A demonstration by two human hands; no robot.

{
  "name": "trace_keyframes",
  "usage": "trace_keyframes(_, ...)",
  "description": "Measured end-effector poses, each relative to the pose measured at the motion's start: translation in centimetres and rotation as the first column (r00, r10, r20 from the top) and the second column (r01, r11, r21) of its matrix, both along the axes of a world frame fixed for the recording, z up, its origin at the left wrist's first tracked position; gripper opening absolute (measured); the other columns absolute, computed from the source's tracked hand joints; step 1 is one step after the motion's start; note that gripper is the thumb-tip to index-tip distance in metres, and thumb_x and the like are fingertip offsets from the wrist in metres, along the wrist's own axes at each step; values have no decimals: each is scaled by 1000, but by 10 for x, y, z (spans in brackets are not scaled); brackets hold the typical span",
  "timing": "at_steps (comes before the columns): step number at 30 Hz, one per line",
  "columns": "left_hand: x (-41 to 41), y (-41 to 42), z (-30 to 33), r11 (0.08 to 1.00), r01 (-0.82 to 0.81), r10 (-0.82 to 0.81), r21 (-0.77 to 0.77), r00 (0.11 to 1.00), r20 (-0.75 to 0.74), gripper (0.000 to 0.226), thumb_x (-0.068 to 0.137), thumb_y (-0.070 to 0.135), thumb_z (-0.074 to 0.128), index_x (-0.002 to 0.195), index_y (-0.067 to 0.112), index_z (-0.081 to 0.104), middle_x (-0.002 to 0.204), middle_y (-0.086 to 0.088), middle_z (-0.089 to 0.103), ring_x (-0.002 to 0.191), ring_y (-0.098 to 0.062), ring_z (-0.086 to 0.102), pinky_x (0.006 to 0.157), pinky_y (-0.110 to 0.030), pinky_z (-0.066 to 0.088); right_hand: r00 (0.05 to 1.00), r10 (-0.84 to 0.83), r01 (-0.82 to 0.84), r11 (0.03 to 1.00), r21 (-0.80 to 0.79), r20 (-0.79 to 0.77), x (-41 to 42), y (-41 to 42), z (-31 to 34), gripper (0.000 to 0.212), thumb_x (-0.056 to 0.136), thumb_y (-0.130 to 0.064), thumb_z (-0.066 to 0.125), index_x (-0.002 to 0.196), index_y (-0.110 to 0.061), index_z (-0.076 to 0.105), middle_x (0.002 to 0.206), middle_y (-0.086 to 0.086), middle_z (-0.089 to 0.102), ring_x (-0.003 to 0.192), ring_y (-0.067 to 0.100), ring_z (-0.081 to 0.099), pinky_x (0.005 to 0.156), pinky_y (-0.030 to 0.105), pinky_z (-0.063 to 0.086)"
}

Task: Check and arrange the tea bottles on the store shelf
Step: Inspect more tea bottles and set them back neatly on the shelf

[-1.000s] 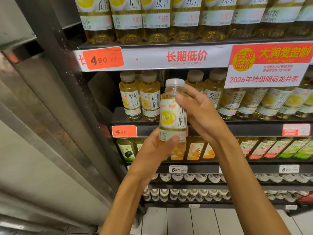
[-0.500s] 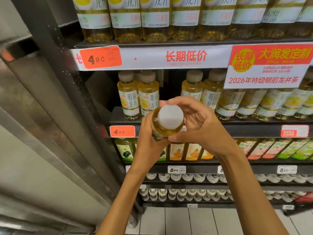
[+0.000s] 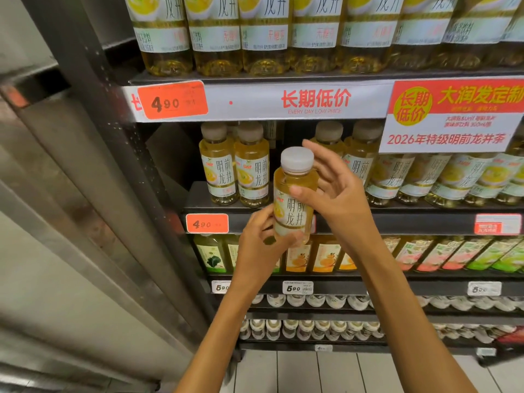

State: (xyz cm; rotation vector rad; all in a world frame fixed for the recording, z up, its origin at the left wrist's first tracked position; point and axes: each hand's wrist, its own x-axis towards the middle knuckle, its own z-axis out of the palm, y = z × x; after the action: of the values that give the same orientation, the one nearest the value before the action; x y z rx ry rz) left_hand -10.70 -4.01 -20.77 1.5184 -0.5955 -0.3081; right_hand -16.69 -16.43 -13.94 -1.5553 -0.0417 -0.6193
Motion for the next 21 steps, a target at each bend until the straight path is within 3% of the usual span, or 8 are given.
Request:
trace_keyframes(4,7,-13,-2,983,-176,176,-56,984,-3,61,75,7,78,125,25,50,119,8,62,111,-2,59,94,-21,48,998,-53,54,996,-70,14,10,-2,1,62,82,-7,67,135,-20,40,132,1,57,122,11,54,100,30,47)
trace_keyframes(6,10,-19,-3,966,-251,253,-55,967,20,57,74,9,79,123,22,52,119,5,62,113,-5,58,96,-21,47,995,-98,98,991,-87,7,15,-7,2,60,84,-4,66,134,-22,39,128,-7,57,120,3,54,98,23,46)
trace_keyframes(8,10,-26,-5,950,-306,309,-56,950,44,53,74,12,80,119,25,54,115,8,62,109,1,57,92,-13,45,987,-162,161,976,-144,5,20,-11,3,60,83,-4,68,133,-23,41,123,-18,53,114,-11,51,95,12,43)
trace_keyframes(10,10,-33,-7,935,-353,354,-33,933,67,53,73,16,81,119,26,56,115,10,62,110,0,55,90,-11,42,977,-213,207,951,-229,2,25,-12,2,61,82,-6,70,135,-21,43,125,-20,50,114,-13,49,95,8,40)
trace_keyframes(15,13,-39,-13,922,-387,386,5,921,49,54,75,23,79,123,29,54,120,9,58,114,-4,52,94,-17,42,964,-265,259,905,-337,31,30,-10,-6,59,85,-9,69,138,-15,44,135,-6,50,130,10,45,106,26,40)
trace_keyframes(17,12,-40,-14,921,-390,388,19,920,56,54,76,27,79,124,30,54,121,7,58,113,-3,53,92,-19,44,940,-331,338,858,-386,85,30,-9,-8,56,86,-12,69,136,-12,46,135,-2,52,128,13,47,106,33,42)
trace_keyframes(21,11,-45,-14,902,-429,423,39,900,104,56,77,26,77,128,24,53,122,5,57,112,-7,52,93,-28,47,858,-455,511,715,-477,237,33,-6,-12,48,84,-15,71,128,-6,54,126,3,55,119,18,52,99,34,45)
